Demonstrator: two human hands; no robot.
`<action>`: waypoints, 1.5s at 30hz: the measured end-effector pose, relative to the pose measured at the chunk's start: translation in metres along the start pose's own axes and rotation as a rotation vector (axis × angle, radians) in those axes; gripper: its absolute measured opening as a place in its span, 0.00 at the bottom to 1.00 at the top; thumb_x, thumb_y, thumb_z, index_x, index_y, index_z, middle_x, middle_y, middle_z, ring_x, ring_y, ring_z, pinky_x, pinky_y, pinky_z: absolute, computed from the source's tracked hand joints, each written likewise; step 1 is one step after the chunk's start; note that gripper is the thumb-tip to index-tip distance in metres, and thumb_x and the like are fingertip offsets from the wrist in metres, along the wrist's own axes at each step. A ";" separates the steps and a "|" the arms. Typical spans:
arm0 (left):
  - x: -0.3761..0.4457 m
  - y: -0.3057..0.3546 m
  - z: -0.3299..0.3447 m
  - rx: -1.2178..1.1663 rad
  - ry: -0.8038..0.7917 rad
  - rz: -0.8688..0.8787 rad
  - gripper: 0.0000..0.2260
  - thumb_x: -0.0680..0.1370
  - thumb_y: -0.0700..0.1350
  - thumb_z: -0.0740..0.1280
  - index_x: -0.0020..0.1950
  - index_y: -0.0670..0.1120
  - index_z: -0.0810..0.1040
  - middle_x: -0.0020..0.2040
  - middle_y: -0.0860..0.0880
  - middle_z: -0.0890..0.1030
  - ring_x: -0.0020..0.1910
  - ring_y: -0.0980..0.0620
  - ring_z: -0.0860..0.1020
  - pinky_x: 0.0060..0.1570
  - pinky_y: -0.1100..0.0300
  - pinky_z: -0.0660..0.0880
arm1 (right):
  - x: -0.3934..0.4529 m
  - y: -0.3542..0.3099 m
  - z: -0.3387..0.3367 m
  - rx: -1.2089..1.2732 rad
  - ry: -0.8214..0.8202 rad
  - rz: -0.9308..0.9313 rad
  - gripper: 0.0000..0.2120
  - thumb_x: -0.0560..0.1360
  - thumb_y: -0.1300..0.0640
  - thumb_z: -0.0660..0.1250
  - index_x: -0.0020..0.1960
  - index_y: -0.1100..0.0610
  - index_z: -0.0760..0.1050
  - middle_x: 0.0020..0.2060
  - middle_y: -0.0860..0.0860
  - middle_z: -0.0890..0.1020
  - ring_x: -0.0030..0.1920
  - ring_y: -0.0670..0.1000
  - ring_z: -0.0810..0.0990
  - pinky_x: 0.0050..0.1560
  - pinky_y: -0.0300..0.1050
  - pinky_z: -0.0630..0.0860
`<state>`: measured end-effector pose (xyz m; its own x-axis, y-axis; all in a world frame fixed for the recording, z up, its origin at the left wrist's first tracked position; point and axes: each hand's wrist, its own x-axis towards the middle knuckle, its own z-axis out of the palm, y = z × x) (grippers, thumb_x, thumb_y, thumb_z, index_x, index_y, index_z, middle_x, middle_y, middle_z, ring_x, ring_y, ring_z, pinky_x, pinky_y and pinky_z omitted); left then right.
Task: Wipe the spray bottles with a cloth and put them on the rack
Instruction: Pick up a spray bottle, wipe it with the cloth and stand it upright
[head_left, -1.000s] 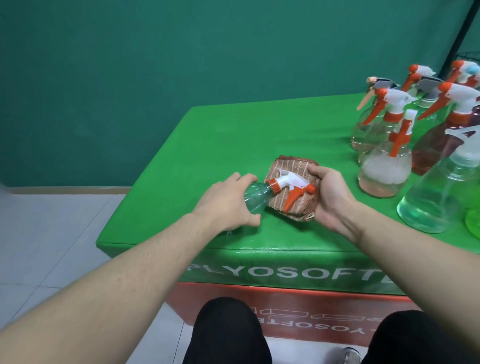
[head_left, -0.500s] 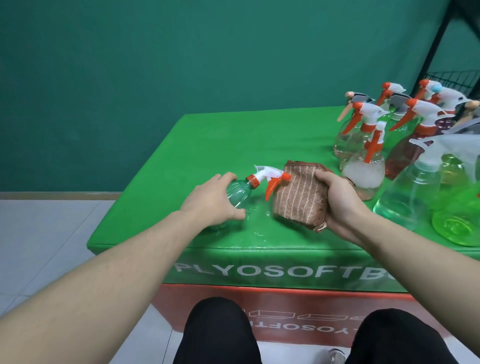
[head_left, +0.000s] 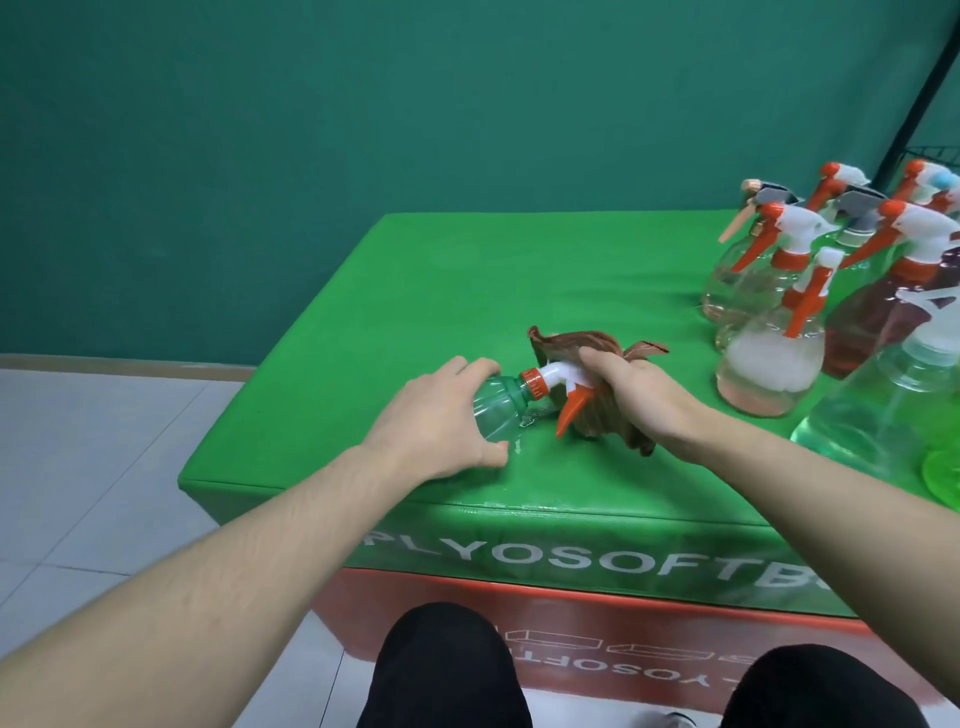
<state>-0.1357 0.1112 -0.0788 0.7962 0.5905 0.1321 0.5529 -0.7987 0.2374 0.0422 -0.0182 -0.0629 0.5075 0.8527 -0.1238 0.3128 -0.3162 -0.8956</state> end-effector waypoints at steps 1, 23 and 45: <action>0.000 0.000 0.001 0.005 0.000 0.007 0.41 0.70 0.59 0.76 0.79 0.53 0.63 0.62 0.53 0.74 0.52 0.52 0.76 0.52 0.58 0.77 | 0.004 -0.005 0.001 -0.084 -0.026 -0.015 0.27 0.82 0.39 0.55 0.37 0.56 0.79 0.35 0.58 0.82 0.37 0.55 0.76 0.48 0.50 0.72; -0.001 -0.002 -0.004 -0.113 -0.017 -0.032 0.39 0.70 0.57 0.78 0.77 0.55 0.65 0.58 0.56 0.75 0.49 0.56 0.78 0.41 0.65 0.72 | -0.040 0.002 -0.032 -0.520 -0.117 -0.303 0.12 0.86 0.51 0.53 0.61 0.33 0.66 0.47 0.30 0.74 0.45 0.23 0.73 0.48 0.15 0.61; -0.003 -0.005 0.008 -0.010 0.061 0.086 0.38 0.70 0.62 0.74 0.77 0.56 0.65 0.66 0.54 0.75 0.60 0.51 0.76 0.62 0.54 0.75 | 0.011 0.000 -0.014 -0.953 -0.241 -0.376 0.26 0.86 0.48 0.47 0.81 0.37 0.44 0.81 0.37 0.50 0.81 0.42 0.48 0.81 0.56 0.44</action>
<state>-0.1390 0.1119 -0.0878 0.8239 0.5260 0.2110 0.4804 -0.8457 0.2323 0.0588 -0.0148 -0.0580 0.1065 0.9908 -0.0830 0.9723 -0.1213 -0.2000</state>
